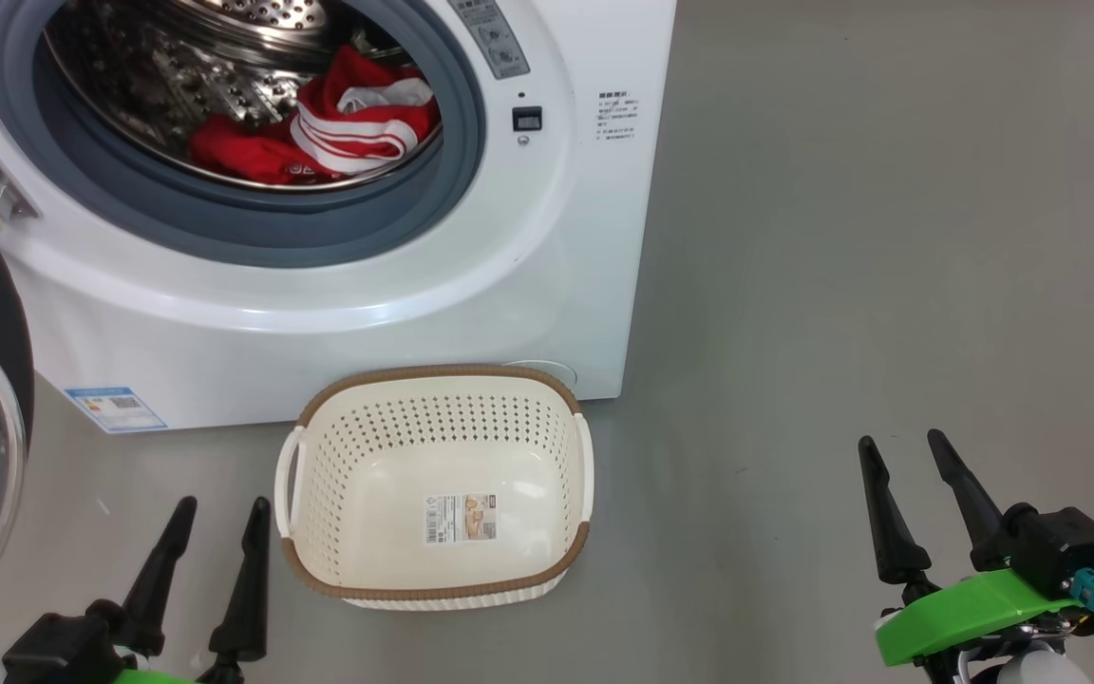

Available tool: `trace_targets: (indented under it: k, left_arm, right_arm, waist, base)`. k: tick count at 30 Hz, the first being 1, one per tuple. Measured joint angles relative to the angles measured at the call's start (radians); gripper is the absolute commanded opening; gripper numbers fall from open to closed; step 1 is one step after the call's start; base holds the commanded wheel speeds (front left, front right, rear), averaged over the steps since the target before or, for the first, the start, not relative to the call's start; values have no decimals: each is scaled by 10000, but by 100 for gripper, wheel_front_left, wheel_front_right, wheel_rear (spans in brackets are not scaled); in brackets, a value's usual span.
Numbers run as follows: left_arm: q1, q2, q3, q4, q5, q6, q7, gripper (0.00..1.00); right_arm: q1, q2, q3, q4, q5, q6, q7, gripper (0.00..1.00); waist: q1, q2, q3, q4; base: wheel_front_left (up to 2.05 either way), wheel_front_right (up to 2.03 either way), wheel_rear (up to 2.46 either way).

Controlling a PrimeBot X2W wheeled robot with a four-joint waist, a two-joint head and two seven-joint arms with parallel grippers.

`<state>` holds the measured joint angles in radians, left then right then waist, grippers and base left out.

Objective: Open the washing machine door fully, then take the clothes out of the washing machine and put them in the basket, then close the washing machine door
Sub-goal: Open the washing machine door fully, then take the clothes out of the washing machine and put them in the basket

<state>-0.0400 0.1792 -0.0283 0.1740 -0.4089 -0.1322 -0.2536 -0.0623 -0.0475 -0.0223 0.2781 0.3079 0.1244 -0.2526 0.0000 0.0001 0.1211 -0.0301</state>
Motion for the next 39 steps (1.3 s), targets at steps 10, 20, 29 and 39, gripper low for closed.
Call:
trace_targets:
  k: [10, 20, 29, 39]
  left_arm:
    - [-12, 4, 29, 4, -8, 0, 0, 100]
    - [-156, 130, -15, 0, -155, 0, 0, 100]
    - [-344, 161, -38, 12, -165, 0, 0, 100]
    - [-494, 155, -27, 54, -163, 0, 0, 100]
  right_arm:
    - [0, 4, 44, 12, 0, 0, 0, 100]
    - [-23, 8, 67, 12, 0, 0, 0, 100]
    - [-66, 10, 98, 6, 2, 0, 0, 100]
    - [-96, 12, 117, 10, 2, 0, 0, 100]
  waist:
    - [0, 0, 71, 29]
    - [0, -1, 298, 50]
    - [0, 0, 478, 90]
    - [0, 0, 508, 127]
  base:
    - [6, -8, 3]
    - [90, -105, 16]
    - [105, -118, 13]
    - [26, -27, 0]
